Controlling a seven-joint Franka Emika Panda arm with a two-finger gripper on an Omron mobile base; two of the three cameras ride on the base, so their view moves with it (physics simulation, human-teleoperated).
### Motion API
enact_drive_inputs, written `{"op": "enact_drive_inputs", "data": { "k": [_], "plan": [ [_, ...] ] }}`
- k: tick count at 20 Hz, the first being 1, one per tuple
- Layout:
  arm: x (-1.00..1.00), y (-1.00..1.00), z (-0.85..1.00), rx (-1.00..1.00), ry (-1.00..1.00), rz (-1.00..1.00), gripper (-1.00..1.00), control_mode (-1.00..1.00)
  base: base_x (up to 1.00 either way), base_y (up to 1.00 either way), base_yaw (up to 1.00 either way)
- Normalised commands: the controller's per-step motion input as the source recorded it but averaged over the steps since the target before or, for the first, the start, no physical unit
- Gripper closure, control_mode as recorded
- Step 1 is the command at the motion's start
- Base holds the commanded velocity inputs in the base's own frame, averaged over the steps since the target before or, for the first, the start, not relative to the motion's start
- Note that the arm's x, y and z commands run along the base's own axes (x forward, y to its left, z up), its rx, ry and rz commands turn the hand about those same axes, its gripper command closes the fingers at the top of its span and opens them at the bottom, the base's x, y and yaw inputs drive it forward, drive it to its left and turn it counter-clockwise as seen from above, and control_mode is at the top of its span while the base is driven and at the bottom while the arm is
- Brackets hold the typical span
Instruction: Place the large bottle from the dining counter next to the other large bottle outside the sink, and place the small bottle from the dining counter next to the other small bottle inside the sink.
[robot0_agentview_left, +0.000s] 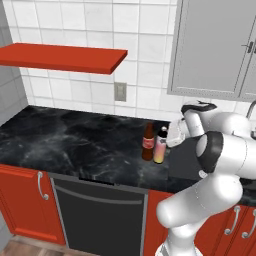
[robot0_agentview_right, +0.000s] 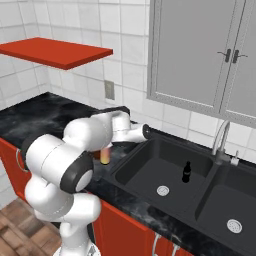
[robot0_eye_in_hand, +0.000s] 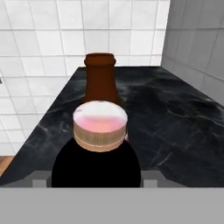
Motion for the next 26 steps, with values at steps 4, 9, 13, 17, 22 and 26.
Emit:
{"op": "enact_drive_inputs", "data": {
  "k": [4, 9, 13, 17, 22, 26],
  "plan": [
    [-0.17, 0.58, -0.57, -0.04, -0.06, 0.07, 1.0, -1.0, 0.0, 0.0, 0.0],
    [-0.07, 0.24, -0.61, -0.03, -0.05, 0.05, -1.0, -1.0, 0.0, 0.0, 0.0],
    [-0.23, -0.27, -0.38, 0.0, -0.03, 0.03, -1.0, -1.0, 0.0, 0.0, 0.0],
    [-0.35, -0.28, -0.16, 0.0, -0.04, 0.02, -1.0, -1.0, 0.0, 0.0, 0.0],
    [-0.32, 0.0, 0.04, 0.0, -0.12, 0.01, -1.0, -1.0, 0.0, 0.0, 0.0],
    [-0.08, 0.13, 0.3, 0.0, -0.13, 0.0, -1.0, -1.0, 0.0, 0.0, 0.0]
  ]
}}
